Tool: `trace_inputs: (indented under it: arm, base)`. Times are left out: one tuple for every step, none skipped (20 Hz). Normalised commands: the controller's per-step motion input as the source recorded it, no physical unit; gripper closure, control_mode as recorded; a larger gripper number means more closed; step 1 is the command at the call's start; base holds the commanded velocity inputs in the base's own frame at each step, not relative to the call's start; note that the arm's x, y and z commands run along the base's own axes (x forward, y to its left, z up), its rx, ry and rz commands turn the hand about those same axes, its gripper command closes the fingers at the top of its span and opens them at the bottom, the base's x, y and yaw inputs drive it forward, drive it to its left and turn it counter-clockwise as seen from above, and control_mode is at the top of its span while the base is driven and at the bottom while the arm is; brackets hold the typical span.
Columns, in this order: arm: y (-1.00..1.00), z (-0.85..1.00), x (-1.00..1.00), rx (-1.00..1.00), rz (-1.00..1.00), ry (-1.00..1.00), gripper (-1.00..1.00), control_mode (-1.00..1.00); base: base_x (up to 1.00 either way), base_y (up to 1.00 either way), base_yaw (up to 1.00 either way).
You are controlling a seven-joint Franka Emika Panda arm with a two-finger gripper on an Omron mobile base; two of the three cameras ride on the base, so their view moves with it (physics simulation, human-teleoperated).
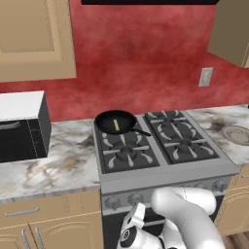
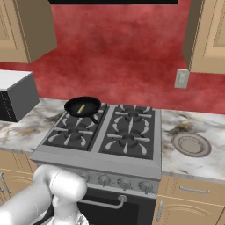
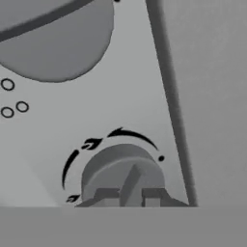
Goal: Pick up the butter stick and place it in the pan. Then turn on the burner for the pan.
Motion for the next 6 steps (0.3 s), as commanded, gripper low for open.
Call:
trace_inputs:
  arm:
    - [0.58,0.11,0.09,-0.53,0.00,0.22,1.00,-1.00]
    - [0.55,0.12,0.11,-0.52,0.00,0.22,1.00,-1.00]
    - [0.51,0.13,0.11,-0.49,0.00,0.22,1.00,-1.00]
    - [0.54,0.13,0.14,-0.49,0.00,0.22,1.00,-1.00]
    - [0.53,0.14,0.16,-0.47,0.00,0.21,1.00,-1.00]
    - [0.48,0.13,0.12,-0.46,0.00,0.20,1.00,-1.00]
  base:
    - [0.00,0.00,0.00]
    - [0.00,0.00,0.00]
    - [0.00,0.00,0.00]
    - [0.00,0.00,0.00]
    - [0.00,0.00,0.00]
    - [0.00,0.00,0.00]
